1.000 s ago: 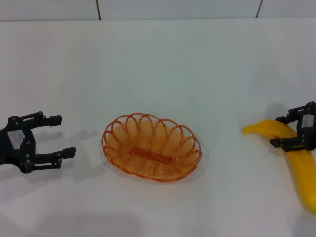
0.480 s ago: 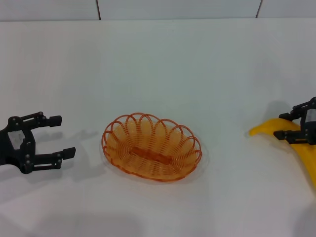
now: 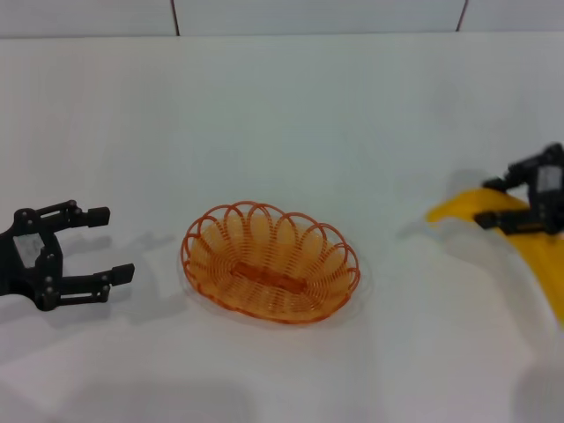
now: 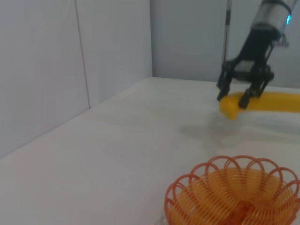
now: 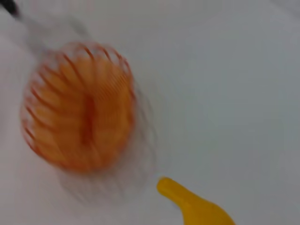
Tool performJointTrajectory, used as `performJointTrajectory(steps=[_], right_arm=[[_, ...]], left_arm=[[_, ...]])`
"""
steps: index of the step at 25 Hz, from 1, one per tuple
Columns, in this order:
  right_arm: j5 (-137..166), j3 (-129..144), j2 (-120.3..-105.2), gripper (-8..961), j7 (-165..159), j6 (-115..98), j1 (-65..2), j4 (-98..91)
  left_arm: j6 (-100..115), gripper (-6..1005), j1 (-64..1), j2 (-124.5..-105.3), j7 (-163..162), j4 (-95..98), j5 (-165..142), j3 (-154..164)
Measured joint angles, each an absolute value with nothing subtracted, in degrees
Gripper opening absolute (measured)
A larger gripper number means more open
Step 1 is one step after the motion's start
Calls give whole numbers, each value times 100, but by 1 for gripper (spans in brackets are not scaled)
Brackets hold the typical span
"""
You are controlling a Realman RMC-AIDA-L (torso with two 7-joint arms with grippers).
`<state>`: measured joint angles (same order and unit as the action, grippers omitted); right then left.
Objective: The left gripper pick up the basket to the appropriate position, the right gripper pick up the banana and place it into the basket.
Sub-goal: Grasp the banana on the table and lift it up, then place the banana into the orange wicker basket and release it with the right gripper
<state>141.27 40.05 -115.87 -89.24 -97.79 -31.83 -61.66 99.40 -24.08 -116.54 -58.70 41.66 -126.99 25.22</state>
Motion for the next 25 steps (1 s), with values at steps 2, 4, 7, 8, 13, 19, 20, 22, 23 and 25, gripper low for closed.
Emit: performJointTrajectory(steps=[2,4,7,8,13,19,20,22,23,25], right_arm=[[13846,4025,-11590,486,-9115,-10135,-3343,-6307],[13386,4059,-11591,486,-9293,-10455,-3487,-6425],[12539,4228,-11592,486,-9528,-10799,-3647,-6392],[12269,4341,-11594,486,-9594,-10831,-3675,-6309],[11255,5231,-11606,487,-9684,-10586,-3824,-5801],[10621,6606,-11638,487,-9654,-9260,-4335,-4876],[10546,6814,-11641,487,-9652,-9005,-4418,-4718],[10477,7171,-11646,487,-9658,-8479,-4518,-4515],[10455,7382,-11651,487,-9668,-8181,-4551,-4427],[10388,7711,-11662,487,-9680,-7745,-4570,-4288]], left_arm=[[9934,859,-2408,-11654,-5870,4166,-12700,2522],[9918,859,-2408,-11654,-5870,4166,-12704,2522],[9908,859,-2410,-11654,-5870,4166,-12707,2522],[9907,859,-2415,-11654,-5870,4166,-12707,2522],[9905,859,-2439,-11654,-5869,4165,-12680,2522],[9905,859,-2410,-11660,-5867,4161,-12707,2537],[9905,859,-2407,-11660,-5867,4160,-12707,2536],[9905,859,-2414,-11661,-5866,4158,-12708,2541],[9905,859,-2423,-11662,-5865,4153,-12708,2547],[9903,859,-2446,-11662,-5864,4122,-12709,2562]])
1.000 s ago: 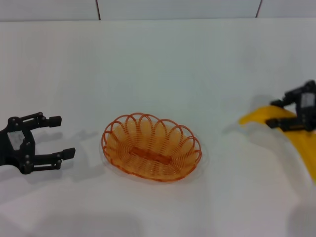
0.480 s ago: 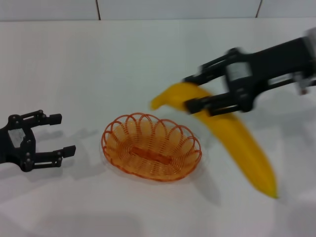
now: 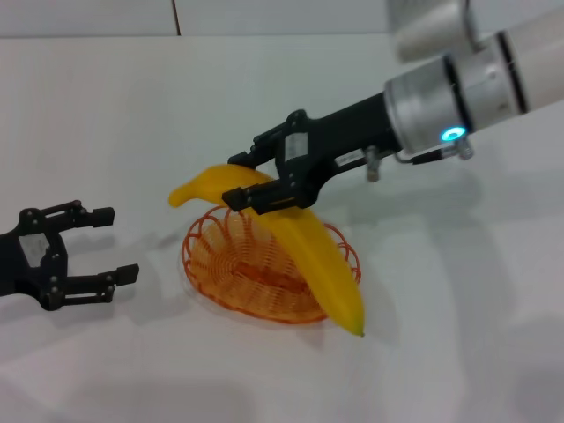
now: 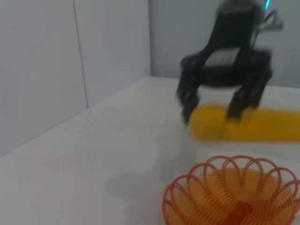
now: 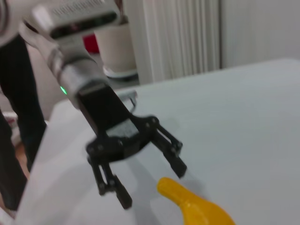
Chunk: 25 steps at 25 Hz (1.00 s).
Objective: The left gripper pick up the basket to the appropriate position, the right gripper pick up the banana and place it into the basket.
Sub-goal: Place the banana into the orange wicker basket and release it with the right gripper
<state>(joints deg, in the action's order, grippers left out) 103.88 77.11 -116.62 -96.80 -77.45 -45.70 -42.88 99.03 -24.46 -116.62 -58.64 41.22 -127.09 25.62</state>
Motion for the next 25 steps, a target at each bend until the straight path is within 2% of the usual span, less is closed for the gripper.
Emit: performJointTrajectory(steps=[25], right_arm=[[9998,8535,-11681,507,-9638,-7184,-4634,-4038]], left_arm=[[9896,859,-2435,-11645,-5836,4025,-12721,2539]])
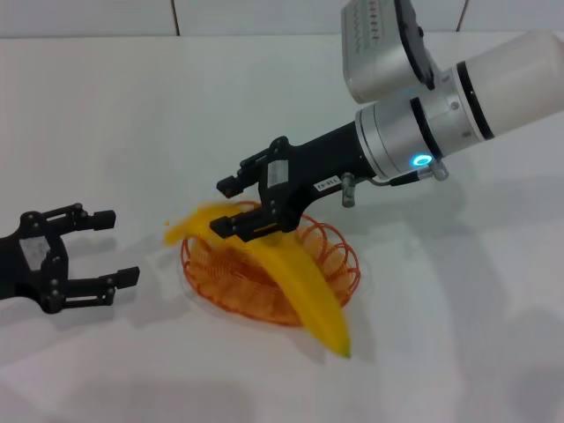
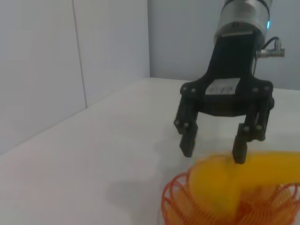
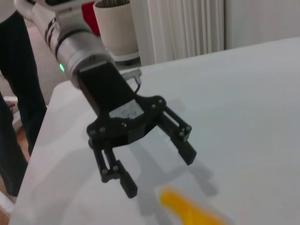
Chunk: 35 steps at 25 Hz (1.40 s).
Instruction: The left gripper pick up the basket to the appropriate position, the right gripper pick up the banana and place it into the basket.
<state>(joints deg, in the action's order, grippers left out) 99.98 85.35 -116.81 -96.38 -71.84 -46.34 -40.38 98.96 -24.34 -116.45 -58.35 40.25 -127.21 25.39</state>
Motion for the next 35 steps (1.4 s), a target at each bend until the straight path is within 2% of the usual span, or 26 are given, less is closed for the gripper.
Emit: performJointTrajectory(steps=[4,10,15,20,24,26,35], right_arm=[[9852,8501,-11661,528,-9638,-7193,-4601,-4043],[9817,8469,-11636,746,-9639,-7250,-4590,-4124],[9852,8135,-11586,888,-9493,-7641,-4307,-4548],[9871,7254,-11474,883,-8833,-8642,-3750,-4879],[10009,6690,-11284,881,-8354,-9270,-3244,-4964],[10291,6470,-11243,881,-8245,-9379,-3090,-4971],[11657,5491,-11241,879,-6991,-9662,-2584,-4921]], left_arm=[[9896,859,-2418,-11641,-5836,4025,-12724,2530],[9896,859,-2393,-11638,-5836,4025,-12727,2531],[9897,859,-2323,-11626,-5832,4025,-12728,2532],[9897,859,-2263,-11626,-5735,4025,-12736,2530],[9897,859,-2256,-11630,-5718,4025,-12735,2524],[9897,859,-2255,-11631,-5717,4025,-12733,2523],[9815,859,-2211,-11643,-5705,4025,-12733,2522]])
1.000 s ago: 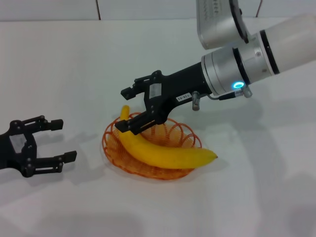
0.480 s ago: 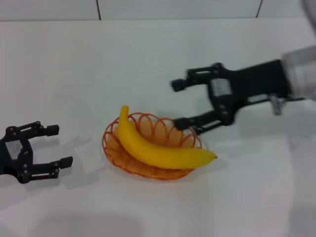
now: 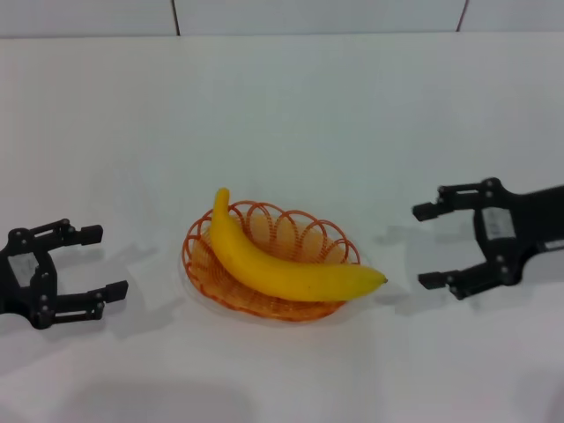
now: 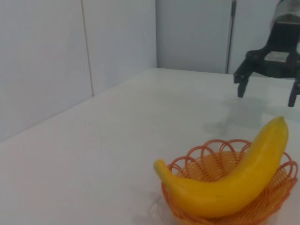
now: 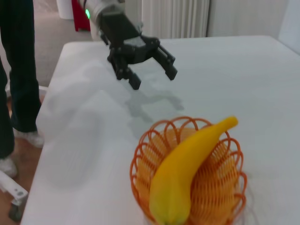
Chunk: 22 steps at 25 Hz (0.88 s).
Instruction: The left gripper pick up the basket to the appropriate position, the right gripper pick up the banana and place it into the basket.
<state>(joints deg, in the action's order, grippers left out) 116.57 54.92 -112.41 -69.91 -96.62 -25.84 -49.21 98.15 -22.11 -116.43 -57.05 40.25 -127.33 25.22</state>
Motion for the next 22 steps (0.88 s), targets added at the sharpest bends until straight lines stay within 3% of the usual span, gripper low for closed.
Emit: performJointTrajectory(steps=[7,22], right_arm=[[11887,4660,-11224,878,-6314,-9697,-2304,-4765],[12677,3813,-11251,878,-5915,-9379,-2373,-4177]], left_arm=[[9769,859,-2202,-11652,-5703,4025,-12735,2561],[9765,859,-2275,-11666,-5551,3841,-12892,2611]])
